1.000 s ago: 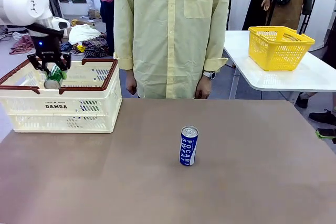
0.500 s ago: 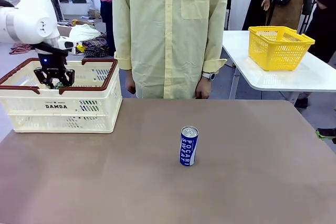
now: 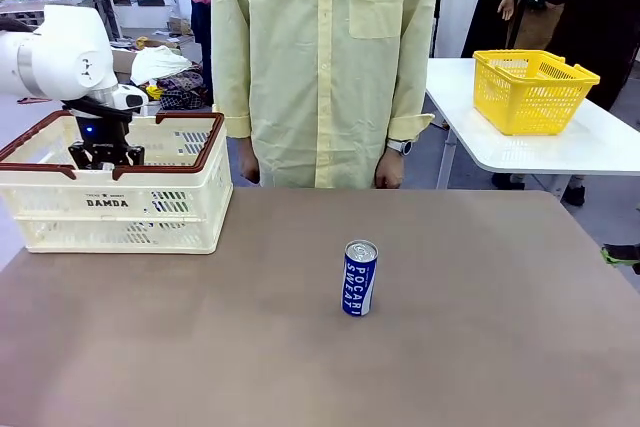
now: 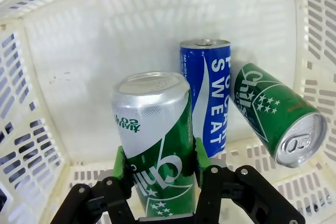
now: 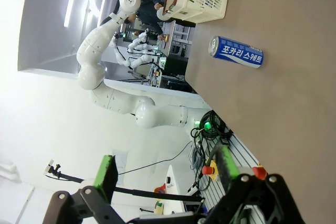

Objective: Place the drinks into the Shopping basket.
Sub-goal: Pick up one drink and place it into the Shopping basket.

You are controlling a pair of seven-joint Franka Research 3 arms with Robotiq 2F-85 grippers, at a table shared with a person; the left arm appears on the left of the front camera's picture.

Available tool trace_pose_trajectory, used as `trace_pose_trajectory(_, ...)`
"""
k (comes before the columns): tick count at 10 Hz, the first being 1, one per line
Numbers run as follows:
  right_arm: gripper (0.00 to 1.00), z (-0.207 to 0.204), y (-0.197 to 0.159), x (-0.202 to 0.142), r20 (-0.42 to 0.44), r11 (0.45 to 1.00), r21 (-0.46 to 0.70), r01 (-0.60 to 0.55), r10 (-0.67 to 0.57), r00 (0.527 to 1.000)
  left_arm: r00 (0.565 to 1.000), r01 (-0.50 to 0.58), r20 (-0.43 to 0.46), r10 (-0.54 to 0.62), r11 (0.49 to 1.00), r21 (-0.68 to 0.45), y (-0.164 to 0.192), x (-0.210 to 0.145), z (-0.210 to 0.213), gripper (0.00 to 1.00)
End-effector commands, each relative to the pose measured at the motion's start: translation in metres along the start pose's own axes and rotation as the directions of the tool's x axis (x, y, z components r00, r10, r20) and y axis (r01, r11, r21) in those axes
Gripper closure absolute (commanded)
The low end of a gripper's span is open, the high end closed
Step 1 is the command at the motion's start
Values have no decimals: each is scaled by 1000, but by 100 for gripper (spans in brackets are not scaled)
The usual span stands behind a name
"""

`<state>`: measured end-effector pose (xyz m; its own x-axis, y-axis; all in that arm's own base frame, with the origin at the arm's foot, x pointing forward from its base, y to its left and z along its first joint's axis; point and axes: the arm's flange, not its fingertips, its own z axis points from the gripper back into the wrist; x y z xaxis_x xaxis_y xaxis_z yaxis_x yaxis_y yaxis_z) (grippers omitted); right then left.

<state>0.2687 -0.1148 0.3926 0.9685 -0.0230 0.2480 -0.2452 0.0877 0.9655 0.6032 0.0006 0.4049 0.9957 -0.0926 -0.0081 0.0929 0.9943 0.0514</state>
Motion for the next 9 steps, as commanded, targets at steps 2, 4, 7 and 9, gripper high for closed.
trace_pose_trajectory(2, 0, 0, 4, 0, -5, 1000, 6, 11, -11, 1000, 1000, 10, 24, -10, 1000, -30, 4, -1, 5, 9)
trace_pose_trajectory(4, 0, 0, 4, 0, -5, 1000, 6, 11, -11, 1000, 1000, 4, 23, -3, 1000, -23, 4, -2, 4, 0)
trace_pose_trajectory(7, 0, 0, 4, 0, -5, 1000, 6, 11, -11, 1000, 999, -16, 50, 17, 1000, -24, 9, -7, 13, 0)
trace_pose_trajectory(9, 0, 0, 4, 0, -5, 1000, 6, 11, -11, 1000, 993, -10, 118, 18, 997, -70, 10, -26, 38, 0)
